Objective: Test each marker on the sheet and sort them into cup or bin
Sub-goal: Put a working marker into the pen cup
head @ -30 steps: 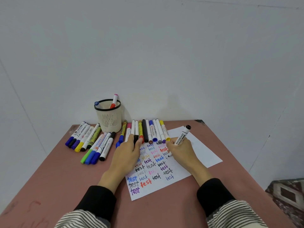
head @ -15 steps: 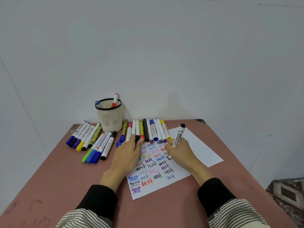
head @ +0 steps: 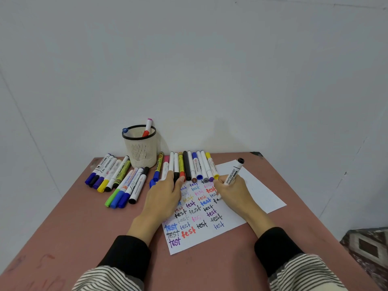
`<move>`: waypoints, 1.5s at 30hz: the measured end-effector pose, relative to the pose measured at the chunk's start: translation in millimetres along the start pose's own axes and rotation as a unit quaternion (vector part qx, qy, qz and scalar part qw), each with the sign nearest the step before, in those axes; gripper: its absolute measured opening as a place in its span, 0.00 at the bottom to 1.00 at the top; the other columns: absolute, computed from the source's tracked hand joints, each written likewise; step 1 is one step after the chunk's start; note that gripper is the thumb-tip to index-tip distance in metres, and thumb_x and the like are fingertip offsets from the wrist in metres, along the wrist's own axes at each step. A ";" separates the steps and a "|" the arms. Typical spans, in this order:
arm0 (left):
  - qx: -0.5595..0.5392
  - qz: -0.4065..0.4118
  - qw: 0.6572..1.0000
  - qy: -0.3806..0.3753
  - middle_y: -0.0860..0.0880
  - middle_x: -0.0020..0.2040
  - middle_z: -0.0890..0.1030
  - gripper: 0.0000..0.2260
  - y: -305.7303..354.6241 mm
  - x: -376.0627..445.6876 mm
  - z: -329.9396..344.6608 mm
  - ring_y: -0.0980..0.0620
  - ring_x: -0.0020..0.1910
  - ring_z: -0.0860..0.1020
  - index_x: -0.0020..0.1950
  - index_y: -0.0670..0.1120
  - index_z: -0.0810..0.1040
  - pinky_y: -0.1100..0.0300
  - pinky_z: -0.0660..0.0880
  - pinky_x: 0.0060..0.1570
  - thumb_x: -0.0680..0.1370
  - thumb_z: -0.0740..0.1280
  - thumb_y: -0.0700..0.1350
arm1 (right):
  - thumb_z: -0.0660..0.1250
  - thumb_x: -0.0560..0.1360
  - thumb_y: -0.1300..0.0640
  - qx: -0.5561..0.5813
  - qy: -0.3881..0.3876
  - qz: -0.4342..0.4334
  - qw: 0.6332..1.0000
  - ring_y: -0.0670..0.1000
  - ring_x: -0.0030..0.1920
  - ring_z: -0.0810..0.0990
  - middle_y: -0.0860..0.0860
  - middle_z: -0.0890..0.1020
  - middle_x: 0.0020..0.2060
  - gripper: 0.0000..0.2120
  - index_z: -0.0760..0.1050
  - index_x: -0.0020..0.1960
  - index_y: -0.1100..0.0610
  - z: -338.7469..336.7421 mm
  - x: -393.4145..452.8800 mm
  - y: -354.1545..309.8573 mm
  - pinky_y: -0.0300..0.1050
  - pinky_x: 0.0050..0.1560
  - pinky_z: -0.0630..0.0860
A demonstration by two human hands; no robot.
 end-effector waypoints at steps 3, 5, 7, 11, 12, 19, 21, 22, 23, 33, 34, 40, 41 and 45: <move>-0.001 0.004 1.000 0.004 0.50 0.34 0.76 0.15 0.1 0.2 0.7 0.53 0.33 0.75 0.44 0.50 0.65 0.58 0.69 0.32 0.82 0.51 0.58 | 0.62 0.77 0.63 -0.008 0.000 -0.003 1.000 0.46 0.27 0.60 0.51 0.63 0.26 0.15 0.64 0.33 0.58 0.7 -0.7 -1.5 0.34 0.27 0.59; -0.002 0.004 1.000 0.003 0.49 0.35 0.77 0.15 -0.9 0.7 1.7 0.53 0.34 0.76 0.44 0.50 0.65 0.55 0.72 0.34 0.82 0.51 0.59 | 0.62 0.77 0.63 -0.006 0.003 -0.007 1.000 0.45 0.25 0.59 0.49 0.62 0.25 0.18 0.60 0.30 0.56 0.4 -0.8 -1.9 0.34 0.26 0.58; 0.001 0.002 1.000 0.003 0.49 0.36 0.78 0.15 -2.1 1.6 2.5 0.52 0.35 0.77 0.43 0.51 0.64 0.53 0.74 0.36 0.82 0.50 0.59 | 0.63 0.76 0.62 -0.007 -0.006 -0.009 1.000 0.48 0.27 0.60 0.49 0.62 0.25 0.20 0.59 0.29 0.55 0.4 -0.9 -1.4 0.38 0.29 0.59; 0.000 0.001 1.000 0.003 0.49 0.37 0.80 0.15 -3.9 2.9 2.5 0.52 0.35 0.77 0.43 0.52 0.64 0.50 0.76 0.38 0.82 0.50 0.60 | 0.63 0.76 0.63 -0.010 -0.024 0.012 1.000 0.49 0.29 0.65 0.49 0.67 0.24 0.15 0.65 0.31 0.60 0.6 -0.1 1.3 0.38 0.32 0.65; 0.000 -0.001 1.000 0.002 0.49 0.37 0.80 0.15 -4.6 3.2 2.6 0.52 0.35 0.78 0.43 0.52 0.64 0.49 0.77 0.39 0.82 0.50 0.60 | 0.63 0.76 0.63 -0.007 -0.022 0.018 1.000 0.47 0.28 0.65 0.48 0.68 0.24 0.15 0.65 0.31 0.59 0.5 0.3 1.6 0.36 0.31 0.65; -0.001 0.002 1.000 0.001 0.49 0.37 0.81 0.16 -3.7 3.1 2.9 0.52 0.35 0.78 0.45 0.51 0.66 0.48 0.77 0.39 0.82 0.50 0.60 | 0.63 0.77 0.60 -0.020 0.023 0.012 0.999 0.43 0.23 0.60 0.48 0.64 0.24 0.20 0.60 0.30 0.54 -0.8 2.0 2.4 0.36 0.26 0.60; -0.002 -0.001 1.000 -0.003 0.49 0.38 0.81 0.15 -3.9 3.8 3.0 0.52 0.35 0.78 0.45 0.51 0.65 0.48 0.77 0.40 0.82 0.50 0.60 | 0.63 0.78 0.62 0.002 0.028 0.003 1.000 0.41 0.22 0.62 0.44 0.65 0.21 0.22 0.60 0.28 0.53 -5.3 1.7 -0.5 0.34 0.26 0.62; -0.001 -0.003 1.000 -0.005 0.49 0.38 0.81 0.15 -4.1 4.1 3.0 0.52 0.36 0.78 0.45 0.51 0.65 0.48 0.77 0.41 0.82 0.50 0.60 | 0.63 0.78 0.62 0.011 0.026 0.001 1.000 0.40 0.21 0.64 0.43 0.67 0.19 0.22 0.62 0.28 0.53 -7.2 2.1 -1.7 0.33 0.27 0.65; 0.000 -0.003 1.000 -0.006 0.49 0.38 0.81 0.15 -3.9 4.2 3.3 0.52 0.36 0.78 0.45 0.51 0.65 0.48 0.77 0.41 0.82 0.50 0.60 | 0.63 0.78 0.62 0.014 0.021 0.000 1.000 0.40 0.21 0.66 0.42 0.68 0.18 0.22 0.63 0.28 0.52 -8.5 1.9 -2.6 0.32 0.28 0.67; 0.008 -0.001 1.000 -0.005 0.49 0.38 0.81 0.16 -4.4 5.1 4.1 0.52 0.36 0.78 0.46 0.50 0.66 0.49 0.77 0.41 0.81 0.50 0.60 | 0.63 0.77 0.63 -0.006 -0.016 -0.014 1.000 0.44 0.25 0.59 0.51 0.62 0.25 0.20 0.60 0.29 0.55 -5.1 1.2 -0.1 0.33 0.26 0.58; 0.007 -0.001 1.000 -0.006 0.49 0.38 0.81 0.16 -4.9 5.1 4.1 0.52 0.36 0.78 0.46 0.50 0.66 0.49 0.77 0.41 0.81 0.50 0.60 | 0.63 0.77 0.63 -0.006 -0.020 -0.011 1.000 0.45 0.26 0.59 0.52 0.62 0.26 0.18 0.61 0.30 0.57 -4.8 0.9 -0.4 0.33 0.26 0.58; 0.010 0.003 1.000 -0.001 0.49 0.37 0.80 0.15 -5.1 4.3 3.1 0.52 0.35 0.78 0.46 0.50 0.66 0.49 0.77 0.40 0.82 0.50 0.60 | 0.61 0.77 0.65 -0.007 0.003 0.001 1.000 0.42 0.22 0.58 0.42 0.62 0.18 0.23 0.60 0.26 0.52 -5.6 0.3 -1.4 0.32 0.24 0.58; 0.010 0.004 1.000 -0.001 0.49 0.38 0.80 0.15 -4.8 4.1 3.2 0.52 0.35 0.78 0.46 0.50 0.66 0.49 0.77 0.40 0.82 0.50 0.60 | 0.61 0.77 0.66 -0.013 0.003 0.002 1.000 0.42 0.22 0.59 0.42 0.63 0.18 0.23 0.60 0.26 0.52 -6.1 -0.5 -2.0 0.33 0.24 0.58; 0.008 0.002 1.000 -0.001 0.49 0.37 0.81 0.16 -5.0 4.8 3.4 0.51 0.35 0.79 0.46 0.50 0.66 0.48 0.77 0.40 0.82 0.50 0.60 | 0.62 0.76 0.64 -0.015 -0.006 0.002 1.000 0.47 0.27 0.63 0.52 0.66 0.25 0.16 0.66 0.31 0.59 -7.3 -1.5 -3.3 0.32 0.26 0.61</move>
Point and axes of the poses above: each hand's wrist, its own x-axis towards the middle knuckle, its own z-axis out of the palm, y = z × x, the point moved 3 cm from there along x, towards the middle knuckle
